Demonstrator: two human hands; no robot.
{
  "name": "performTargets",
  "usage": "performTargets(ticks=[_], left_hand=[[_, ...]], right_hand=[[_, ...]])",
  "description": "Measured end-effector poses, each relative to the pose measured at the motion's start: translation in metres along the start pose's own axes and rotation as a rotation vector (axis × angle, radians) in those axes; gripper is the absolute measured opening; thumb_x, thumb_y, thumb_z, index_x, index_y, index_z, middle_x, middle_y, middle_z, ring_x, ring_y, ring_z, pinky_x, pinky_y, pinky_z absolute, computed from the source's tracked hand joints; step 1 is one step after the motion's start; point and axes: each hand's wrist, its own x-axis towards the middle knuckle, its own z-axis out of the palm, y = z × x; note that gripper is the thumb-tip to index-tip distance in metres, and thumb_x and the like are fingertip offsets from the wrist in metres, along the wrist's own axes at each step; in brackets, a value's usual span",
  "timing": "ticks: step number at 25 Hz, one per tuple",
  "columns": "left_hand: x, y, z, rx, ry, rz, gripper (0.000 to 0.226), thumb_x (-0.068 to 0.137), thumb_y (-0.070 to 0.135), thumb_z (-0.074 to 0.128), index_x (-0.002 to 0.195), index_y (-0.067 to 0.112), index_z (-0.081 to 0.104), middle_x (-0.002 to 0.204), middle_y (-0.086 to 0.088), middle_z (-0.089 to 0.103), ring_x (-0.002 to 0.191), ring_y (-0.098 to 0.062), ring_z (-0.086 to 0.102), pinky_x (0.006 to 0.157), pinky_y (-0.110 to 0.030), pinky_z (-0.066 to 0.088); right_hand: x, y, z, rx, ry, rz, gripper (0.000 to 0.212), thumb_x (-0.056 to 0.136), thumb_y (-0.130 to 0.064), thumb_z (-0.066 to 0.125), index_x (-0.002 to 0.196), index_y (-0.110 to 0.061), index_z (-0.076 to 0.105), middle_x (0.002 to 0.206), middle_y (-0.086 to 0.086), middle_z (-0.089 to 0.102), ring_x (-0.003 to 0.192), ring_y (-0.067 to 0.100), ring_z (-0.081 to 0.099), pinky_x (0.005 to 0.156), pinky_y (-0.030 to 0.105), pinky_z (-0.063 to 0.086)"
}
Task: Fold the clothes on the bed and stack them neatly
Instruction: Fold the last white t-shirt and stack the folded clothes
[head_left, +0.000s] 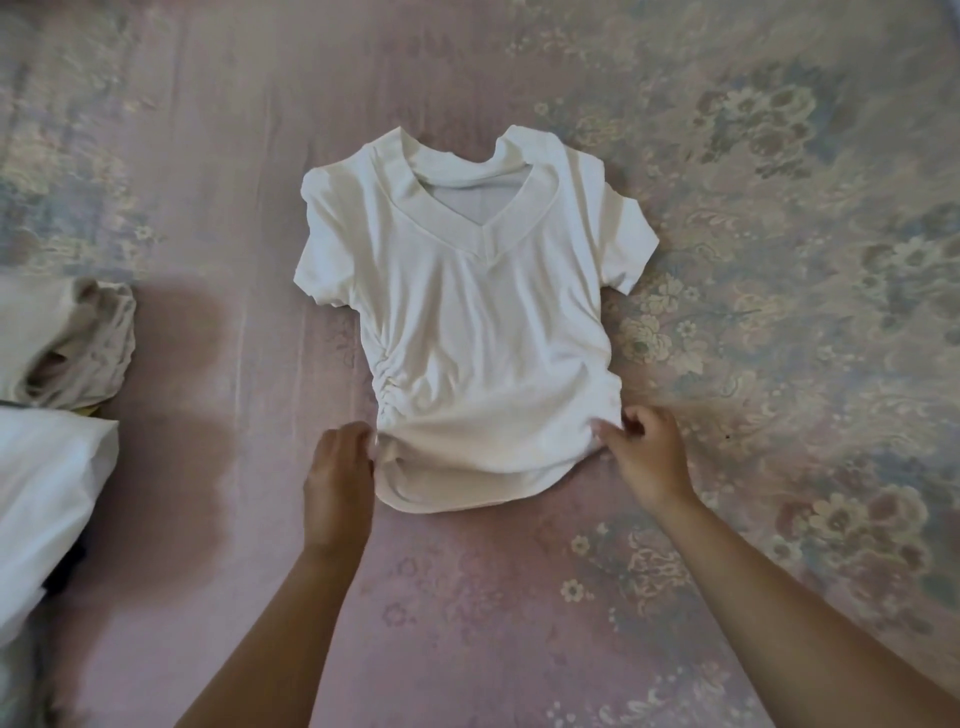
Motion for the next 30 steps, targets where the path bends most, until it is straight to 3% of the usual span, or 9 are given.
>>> performTargets(ticks=[3, 7, 10, 14, 18, 20, 24, 27, 30], left_hand=[[0.005, -0.005, -0.007, -0.031, 0.094, -0.208, 0.017, 0.102, 0.008, 0.053, 0.118, 0.004, 0.057, 0.106, -0.014, 0.063, 0.089, -0.031, 0.064, 0.079, -0.042, 0.051], [-0.014, 0.01, 0.006, 0.218, -0.22, 0.324, 0.039, 0.08, 0.003, 0.082, 0.112, 0.0, 0.06, 0.11, -0.018, 0.059, 0.097, -0.034, 0.06, 0.068, -0.045, 0.055], [-0.006, 0.009, 0.017, 0.347, -0.278, 0.528, 0.056, 0.061, 0.0, 0.091, 0.11, -0.003, 0.064, 0.107, -0.026, 0.06, 0.098, -0.044, 0.058, 0.071, -0.052, 0.057], [0.01, 0.01, 0.018, 0.227, -0.243, 0.169, 0.031, 0.077, -0.01, 0.076, 0.106, -0.001, 0.068, 0.107, -0.026, 0.056, 0.101, -0.044, 0.055, 0.079, -0.053, 0.053], [0.005, 0.006, 0.007, 0.223, -0.236, 0.333, 0.02, 0.084, -0.015, 0.067, 0.101, -0.004, 0.067, 0.095, -0.026, 0.06, 0.084, -0.042, 0.061, 0.068, -0.051, 0.052], [-0.001, -0.001, 0.0, 0.137, -0.119, 0.261, 0.016, 0.088, -0.013, 0.064, 0.099, -0.002, 0.066, 0.092, -0.019, 0.061, 0.081, -0.034, 0.06, 0.069, -0.046, 0.05], [-0.019, -0.012, -0.006, -0.359, 0.22, -0.438, 0.015, 0.092, -0.007, 0.056, 0.099, 0.006, 0.058, 0.099, -0.011, 0.061, 0.089, -0.026, 0.061, 0.075, -0.039, 0.059], [-0.036, -0.025, -0.007, -0.567, 0.152, -0.574, 0.015, 0.096, -0.008, 0.056, 0.096, 0.006, 0.053, 0.095, -0.011, 0.057, 0.088, -0.026, 0.059, 0.069, -0.029, 0.06], [-0.047, -0.044, -0.015, -0.323, 0.036, -0.493, 0.021, 0.093, -0.014, 0.054, 0.098, 0.006, 0.058, 0.096, -0.014, 0.062, 0.09, -0.034, 0.06, 0.075, -0.039, 0.055]], right_hand=[[0.005, -0.017, 0.009, 0.264, -0.052, 0.108, 0.034, 0.099, -0.03, 0.063, 0.073, -0.012, 0.051, 0.065, 0.0, 0.045, 0.058, 0.013, 0.04, 0.055, 0.028, 0.033], [0.007, -0.026, 0.013, 0.547, -0.13, 0.256, 0.023, 0.104, -0.026, 0.057, 0.103, -0.008, 0.071, 0.086, 0.009, 0.068, 0.071, 0.017, 0.062, 0.066, 0.029, 0.052], [0.014, -0.025, 0.014, 0.313, -0.196, 0.142, 0.034, 0.1, -0.008, 0.057, 0.134, -0.012, 0.063, 0.107, 0.008, 0.064, 0.082, 0.027, 0.06, 0.07, 0.039, 0.053], [0.018, -0.037, 0.032, 0.015, -0.144, 0.002, 0.051, 0.094, -0.021, 0.072, 0.138, -0.008, 0.052, 0.12, 0.015, 0.058, 0.103, 0.028, 0.06, 0.086, 0.037, 0.051], [0.027, -0.051, 0.047, -0.338, -0.129, 0.041, 0.038, 0.098, -0.02, 0.064, 0.13, -0.002, 0.054, 0.125, 0.017, 0.058, 0.112, 0.036, 0.06, 0.088, 0.043, 0.05], [0.025, -0.048, 0.044, -0.275, -0.033, 0.057, 0.022, 0.099, -0.004, 0.054, 0.121, -0.001, 0.059, 0.116, 0.019, 0.065, 0.108, 0.038, 0.062, 0.085, 0.042, 0.05], [-0.002, -0.011, 0.013, -0.208, 0.118, 0.054, 0.03, 0.093, 0.002, 0.059, 0.122, -0.006, 0.059, 0.11, 0.011, 0.067, 0.099, 0.035, 0.064, 0.077, 0.04, 0.047], [-0.015, 0.027, -0.018, -0.052, 0.119, 0.108, 0.03, 0.092, 0.007, 0.058, 0.117, -0.007, 0.065, 0.105, 0.014, 0.068, 0.099, 0.036, 0.063, 0.078, 0.04, 0.045], [-0.015, 0.048, -0.039, 0.037, 0.043, 0.135, 0.03, 0.092, 0.011, 0.057, 0.117, -0.003, 0.062, 0.106, 0.02, 0.067, 0.094, 0.034, 0.06, 0.076, 0.038, 0.042]])
